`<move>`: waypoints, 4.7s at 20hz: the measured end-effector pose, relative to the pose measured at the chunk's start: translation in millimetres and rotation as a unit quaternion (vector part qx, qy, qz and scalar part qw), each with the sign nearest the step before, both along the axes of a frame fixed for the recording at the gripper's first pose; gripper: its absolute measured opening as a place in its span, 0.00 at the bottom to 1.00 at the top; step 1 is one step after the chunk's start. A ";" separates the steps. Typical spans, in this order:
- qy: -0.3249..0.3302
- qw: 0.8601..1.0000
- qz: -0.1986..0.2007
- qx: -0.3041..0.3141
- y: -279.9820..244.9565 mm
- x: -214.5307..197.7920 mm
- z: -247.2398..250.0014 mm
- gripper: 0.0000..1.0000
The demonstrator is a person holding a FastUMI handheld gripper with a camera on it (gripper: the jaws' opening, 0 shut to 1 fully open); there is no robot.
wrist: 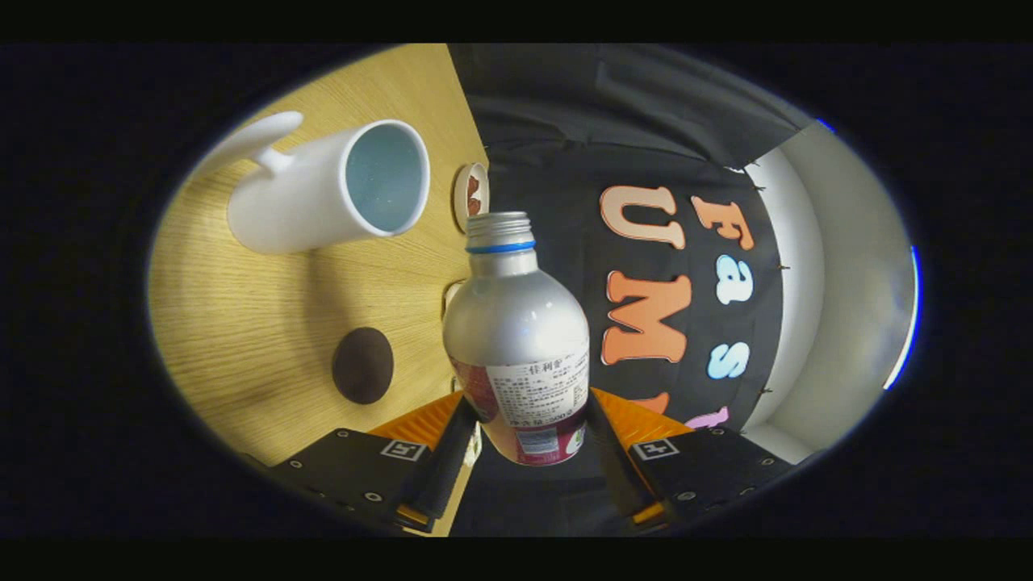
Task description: Take the bottle from table, then pour the juice into the cup, finally place the bottle on the coaster
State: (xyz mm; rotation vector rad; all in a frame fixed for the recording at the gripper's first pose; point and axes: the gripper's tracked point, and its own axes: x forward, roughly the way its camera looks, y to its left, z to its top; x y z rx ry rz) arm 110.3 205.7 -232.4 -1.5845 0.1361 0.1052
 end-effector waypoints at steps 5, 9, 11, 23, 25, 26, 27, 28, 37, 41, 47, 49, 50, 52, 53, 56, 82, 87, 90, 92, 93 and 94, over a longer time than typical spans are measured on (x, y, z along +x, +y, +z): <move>-0.004 1.000 0.010 -0.027 4.2 2.6 4.6 0.77; -0.014 0.999 0.019 -0.040 8.5 4.0 15.5 0.77; -0.019 0.998 0.022 -0.047 9.7 4.2 22.3 0.77; -0.043 0.996 0.037 -0.075 13.5 11.0 47.5 0.77; -0.047 0.995 0.038 -0.081 13.4 11.9 49.7 0.77; -0.048 0.994 0.039 -0.085 13.9 11.3 50.8 0.77; -0.049 0.994 0.039 -0.087 11.2 10.9 52.7 0.77; -0.052 0.994 0.039 -0.089 10.2 10.8 54.0 0.77; -0.069 0.990 0.046 -0.117 9.5 17.6 62.8 0.77; -0.076 0.988 0.050 -0.128 8.1 20.8 64.1 0.77; -0.095 0.982 0.064 -0.152 13.2 20.7 72.5 0.77; -0.103 0.980 0.067 -0.159 14.9 23.6 77.0 0.77; -0.106 0.979 0.070 -0.161 15.5 24.6 77.8 0.77; -0.111 0.977 0.073 -0.166 16.9 24.8 80.3 0.77; -0.115 0.976 0.075 -0.170 17.8 24.8 81.8 0.77; -0.119 0.973 0.081 -0.178 21.2 24.5 84.3 0.77; -0.053 0.993 0.087 -0.060 29.7 19.7 50.9 0.77; 0.036 0.993 0.063 0.097 31.1 13.3 16.6 0.78; 0.062 0.981 0.051 0.177 32.5 13.9 15.4 0.78; 0.073 0.970 0.048 0.228 32.7 16.3 18.6 0.78; 0.077 0.963 0.046 0.253 34.2 18.0 20.0 0.78; 0.082 0.956 0.045 0.277 34.5 19.6 19.4 0.78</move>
